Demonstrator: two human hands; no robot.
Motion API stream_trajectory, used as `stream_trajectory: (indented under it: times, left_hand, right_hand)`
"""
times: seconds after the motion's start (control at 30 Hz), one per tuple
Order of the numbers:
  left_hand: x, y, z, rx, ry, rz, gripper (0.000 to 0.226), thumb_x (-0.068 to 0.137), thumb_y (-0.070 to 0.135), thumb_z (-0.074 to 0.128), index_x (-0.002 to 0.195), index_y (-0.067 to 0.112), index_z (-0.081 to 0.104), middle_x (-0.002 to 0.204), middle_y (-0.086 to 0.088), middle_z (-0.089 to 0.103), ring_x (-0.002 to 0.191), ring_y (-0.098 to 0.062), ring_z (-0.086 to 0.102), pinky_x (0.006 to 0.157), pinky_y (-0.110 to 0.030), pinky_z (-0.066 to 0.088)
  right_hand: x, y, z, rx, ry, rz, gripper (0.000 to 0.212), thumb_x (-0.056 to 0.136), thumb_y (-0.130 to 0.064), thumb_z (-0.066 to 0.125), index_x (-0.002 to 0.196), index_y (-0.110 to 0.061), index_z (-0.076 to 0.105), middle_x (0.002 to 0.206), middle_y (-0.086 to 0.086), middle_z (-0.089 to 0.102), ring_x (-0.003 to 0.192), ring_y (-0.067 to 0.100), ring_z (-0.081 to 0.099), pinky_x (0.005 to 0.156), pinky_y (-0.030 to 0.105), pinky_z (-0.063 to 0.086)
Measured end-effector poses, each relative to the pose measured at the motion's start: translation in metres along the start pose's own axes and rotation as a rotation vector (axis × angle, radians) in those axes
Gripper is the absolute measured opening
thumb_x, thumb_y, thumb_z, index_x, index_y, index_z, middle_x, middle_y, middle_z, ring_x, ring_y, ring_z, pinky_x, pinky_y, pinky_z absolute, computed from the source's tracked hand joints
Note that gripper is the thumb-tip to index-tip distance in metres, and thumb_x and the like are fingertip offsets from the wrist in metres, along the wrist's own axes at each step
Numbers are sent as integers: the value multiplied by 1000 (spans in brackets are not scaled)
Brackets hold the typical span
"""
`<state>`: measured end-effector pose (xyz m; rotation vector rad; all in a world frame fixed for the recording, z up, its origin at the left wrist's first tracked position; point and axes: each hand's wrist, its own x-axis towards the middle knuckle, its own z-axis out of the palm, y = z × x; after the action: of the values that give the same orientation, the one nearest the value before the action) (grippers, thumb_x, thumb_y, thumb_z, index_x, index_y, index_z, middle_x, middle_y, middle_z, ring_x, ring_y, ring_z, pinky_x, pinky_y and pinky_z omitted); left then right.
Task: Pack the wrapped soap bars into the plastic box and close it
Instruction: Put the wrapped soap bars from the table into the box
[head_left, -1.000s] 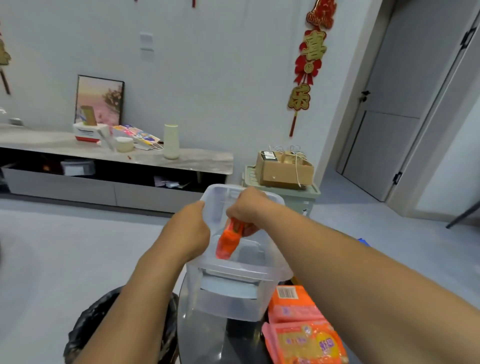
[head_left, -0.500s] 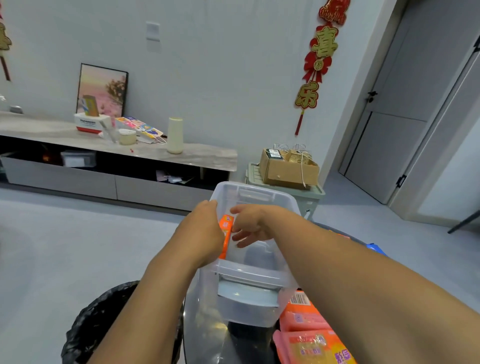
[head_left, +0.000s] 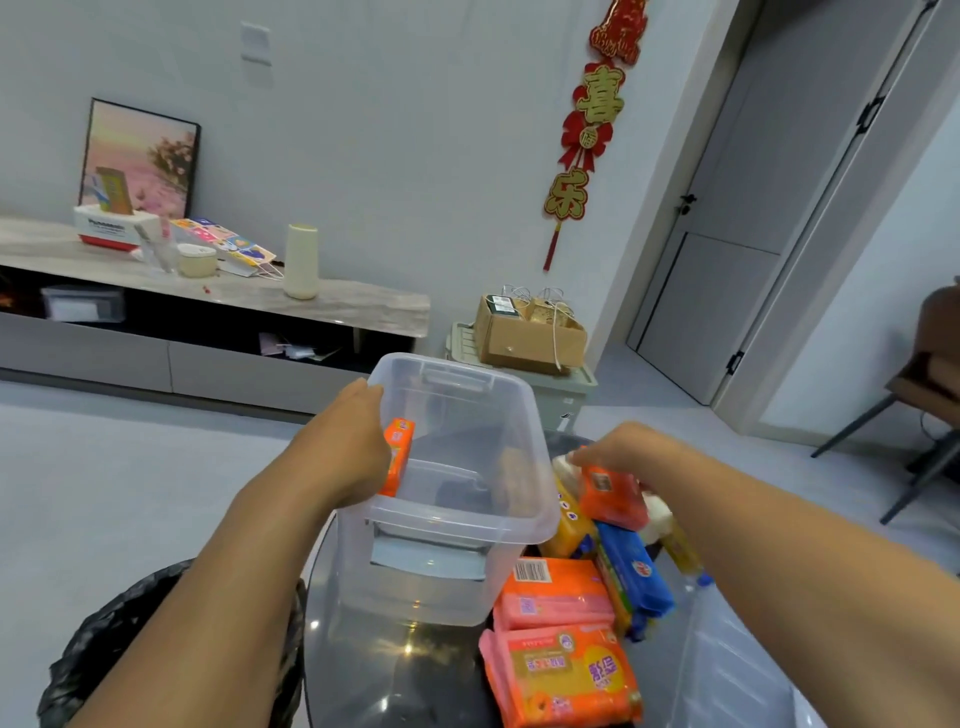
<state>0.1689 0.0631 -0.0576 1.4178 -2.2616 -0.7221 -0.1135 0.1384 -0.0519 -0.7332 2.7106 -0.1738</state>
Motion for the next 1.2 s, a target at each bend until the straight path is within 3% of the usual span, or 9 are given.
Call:
stream_trajectory:
  times: [0.13,0.23,0.37,0.47,0.63,0.8,1.0,1.13,1.2]
  left_hand:
    - [-2,2,-1,-24,9,-2,64,94,4,41,153,17,20,161,1,16,139,-30,33,106,-42,36]
    - [-6,1,-4,-32,11,11,59,95,6,40,151,15,22,160,2,16,140,-28,32,105,-38,34]
    - [-7,3,-6,-52,2,7,59,96,7,40,151,15,21,161,3,15,139,-28,33,104,-38,36]
    - [-10,5,-6,-69,1,5,55,96,7,40,149,14,26,157,0,23,134,-30,38,99,-38,38]
    - [-11,4,-8,-69,9,24,49,97,10,37,145,11,31,157,-1,23,132,-30,40,99,-38,38]
    - [-8,1,-5,-70,16,10,48,93,5,43,140,11,37,152,-4,30,128,-31,44,97,-40,40]
    - [-4,0,-3,-67,31,-8,55,89,1,47,142,15,35,152,-1,30,130,-29,43,97,-39,40]
    - [-4,0,-2,-58,33,3,54,90,2,47,142,13,36,152,-3,30,130,-30,43,97,-40,40]
    - [-4,-1,-2,-47,30,14,53,90,2,45,141,12,36,152,-4,30,130,-30,42,99,-40,39]
  right_hand:
    - [11,7,21,-5,65,-71,63,79,-52,74,125,-13,55,116,10,63,100,29,61,81,39,53]
    - [3,-7,7,73,193,-163,63,83,-47,68,133,-14,47,115,12,59,98,31,59,76,38,49]
    - [-21,-54,-47,507,372,-391,55,90,-47,61,134,-15,51,124,12,63,101,31,60,84,38,50]
    - [-50,-100,-64,869,-24,-382,35,94,-43,59,112,-13,57,103,15,68,86,29,67,80,44,59]
    - [-64,-136,11,687,-625,-22,32,105,-28,44,89,-3,55,85,20,62,82,32,63,84,50,54]
    - [-40,-146,69,744,-613,155,33,107,-13,34,106,12,55,105,25,63,112,39,58,103,66,42]
    - [-27,-150,82,797,-696,-93,33,103,4,32,86,-2,60,100,15,63,101,32,60,106,59,44]
    - [-29,-147,73,484,-568,-245,27,101,-3,49,126,-6,59,139,9,51,134,29,49,107,52,47]
    - [-28,-147,58,479,-383,-324,37,101,-6,46,136,-1,52,123,15,56,113,29,60,101,47,53]
